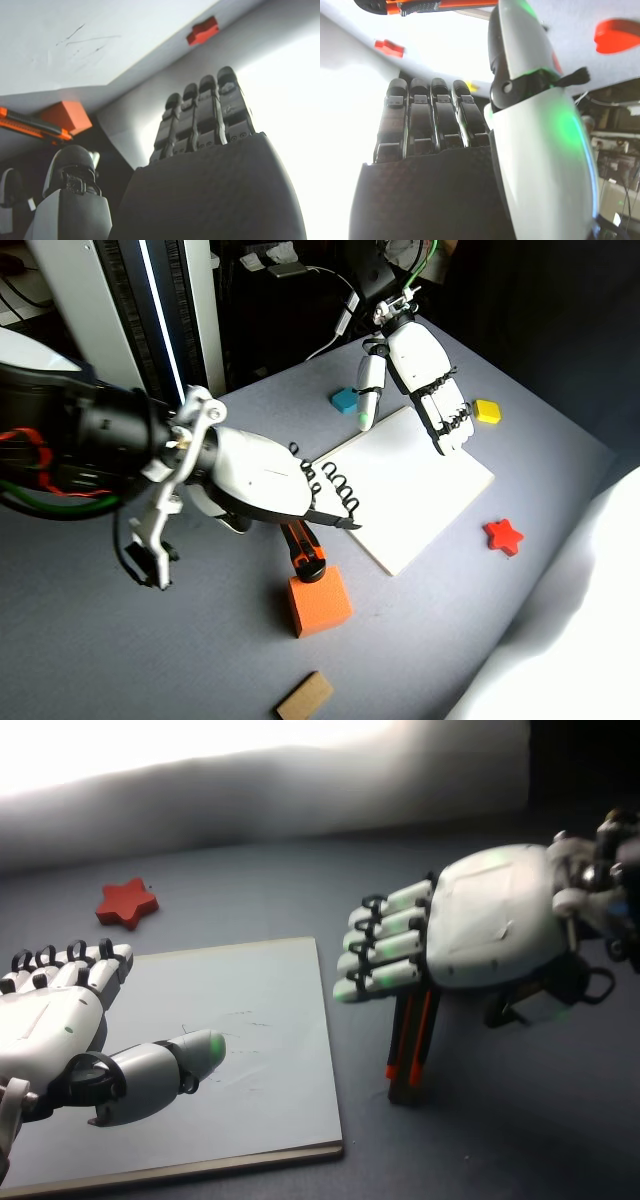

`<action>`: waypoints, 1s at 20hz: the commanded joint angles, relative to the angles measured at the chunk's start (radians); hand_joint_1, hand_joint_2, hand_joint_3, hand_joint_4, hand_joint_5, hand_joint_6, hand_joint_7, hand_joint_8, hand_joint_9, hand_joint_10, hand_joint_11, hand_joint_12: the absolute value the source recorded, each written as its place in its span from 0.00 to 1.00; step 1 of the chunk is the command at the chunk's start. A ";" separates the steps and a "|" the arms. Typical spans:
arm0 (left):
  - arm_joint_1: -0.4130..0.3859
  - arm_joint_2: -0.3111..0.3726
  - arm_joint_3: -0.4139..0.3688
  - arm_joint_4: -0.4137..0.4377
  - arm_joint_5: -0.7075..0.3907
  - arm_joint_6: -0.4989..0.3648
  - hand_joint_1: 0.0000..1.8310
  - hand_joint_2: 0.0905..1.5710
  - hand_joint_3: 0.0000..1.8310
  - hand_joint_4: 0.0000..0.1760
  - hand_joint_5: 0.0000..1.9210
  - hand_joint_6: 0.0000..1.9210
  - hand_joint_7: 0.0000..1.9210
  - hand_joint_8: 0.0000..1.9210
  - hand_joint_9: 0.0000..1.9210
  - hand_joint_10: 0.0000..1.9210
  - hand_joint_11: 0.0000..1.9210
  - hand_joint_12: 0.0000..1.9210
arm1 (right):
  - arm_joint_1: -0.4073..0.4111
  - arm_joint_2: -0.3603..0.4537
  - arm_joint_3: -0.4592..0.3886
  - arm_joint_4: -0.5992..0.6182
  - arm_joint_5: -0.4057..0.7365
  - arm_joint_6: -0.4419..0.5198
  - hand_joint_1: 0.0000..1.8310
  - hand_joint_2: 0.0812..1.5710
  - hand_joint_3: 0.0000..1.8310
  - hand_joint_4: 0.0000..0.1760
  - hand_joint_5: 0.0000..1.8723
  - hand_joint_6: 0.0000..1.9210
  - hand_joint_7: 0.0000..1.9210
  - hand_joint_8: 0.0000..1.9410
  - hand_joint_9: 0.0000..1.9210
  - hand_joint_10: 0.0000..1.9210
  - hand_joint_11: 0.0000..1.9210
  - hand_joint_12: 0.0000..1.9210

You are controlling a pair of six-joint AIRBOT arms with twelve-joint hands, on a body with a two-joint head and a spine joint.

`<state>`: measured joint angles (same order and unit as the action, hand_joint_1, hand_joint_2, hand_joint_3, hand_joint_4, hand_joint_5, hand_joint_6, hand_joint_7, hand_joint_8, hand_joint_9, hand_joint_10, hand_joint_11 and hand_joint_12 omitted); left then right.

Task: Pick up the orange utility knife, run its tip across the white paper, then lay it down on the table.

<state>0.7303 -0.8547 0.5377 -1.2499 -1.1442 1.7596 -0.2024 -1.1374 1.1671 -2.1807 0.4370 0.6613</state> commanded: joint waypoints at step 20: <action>-0.002 -0.006 0.016 0.060 -0.081 -0.004 0.00 0.68 0.00 0.00 0.00 0.00 0.00 0.00 0.00 0.00 0.02 0.02 | -0.060 -0.219 0.217 0.014 -0.097 0.012 0.66 0.65 0.00 0.00 0.00 0.00 0.00 0.00 0.00 0.00 0.00 0.00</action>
<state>0.7303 -0.8619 0.5488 -1.2499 -1.1458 1.7588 -0.2668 -1.3613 1.3834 -2.1895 0.3782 0.6769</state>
